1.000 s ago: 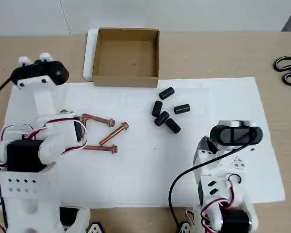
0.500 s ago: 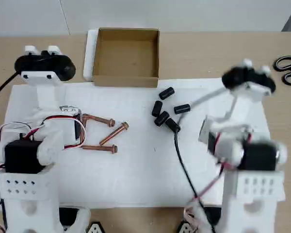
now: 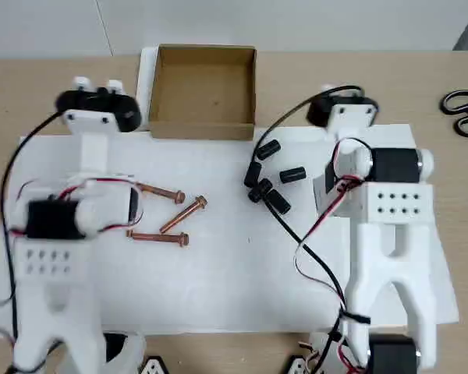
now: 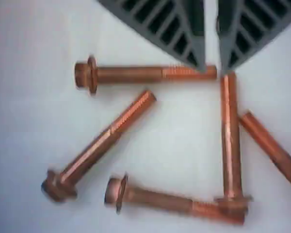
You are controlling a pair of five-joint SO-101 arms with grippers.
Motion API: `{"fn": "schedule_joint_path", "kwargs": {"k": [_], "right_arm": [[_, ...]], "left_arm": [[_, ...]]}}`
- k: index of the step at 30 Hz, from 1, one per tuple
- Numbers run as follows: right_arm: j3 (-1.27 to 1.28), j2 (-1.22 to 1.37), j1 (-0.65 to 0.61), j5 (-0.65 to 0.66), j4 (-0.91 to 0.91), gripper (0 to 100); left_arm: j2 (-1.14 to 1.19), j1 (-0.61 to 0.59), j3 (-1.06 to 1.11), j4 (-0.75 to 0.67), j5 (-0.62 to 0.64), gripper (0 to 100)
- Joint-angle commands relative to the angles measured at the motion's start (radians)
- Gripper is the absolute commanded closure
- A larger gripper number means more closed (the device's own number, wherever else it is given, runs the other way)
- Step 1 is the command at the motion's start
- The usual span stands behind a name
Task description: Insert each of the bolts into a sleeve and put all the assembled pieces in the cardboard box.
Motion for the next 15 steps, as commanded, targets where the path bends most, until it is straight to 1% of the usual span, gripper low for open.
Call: {"fn": "schedule_joint_path", "kwargs": {"k": [1, 5, 10, 13, 15], "right_arm": [[-0.043, 0.035, 0.004, 0.150, -0.012, 99.5], [-0.044, 0.096, 0.007, 0.281, -0.059, 99.5], [-0.044, 0.200, 0.010, 0.531, -0.096, 99.5], [-0.044, 0.242, 0.008, 0.677, -0.137, 99.5], [-0.049, 0.252, 0.005, 0.744, -0.171, 99.5]], "left_arm": [[0.092, 0.000, -0.018, 0.002, -0.044, 99], [0.153, 0.000, -0.025, -0.002, -0.135, 99], [0.153, 0.003, -0.019, 0.003, -0.241, 99], [0.152, 0.002, -0.019, 0.003, -0.278, 99], [0.152, 0.002, -0.019, 0.003, -0.288, 99]]}}
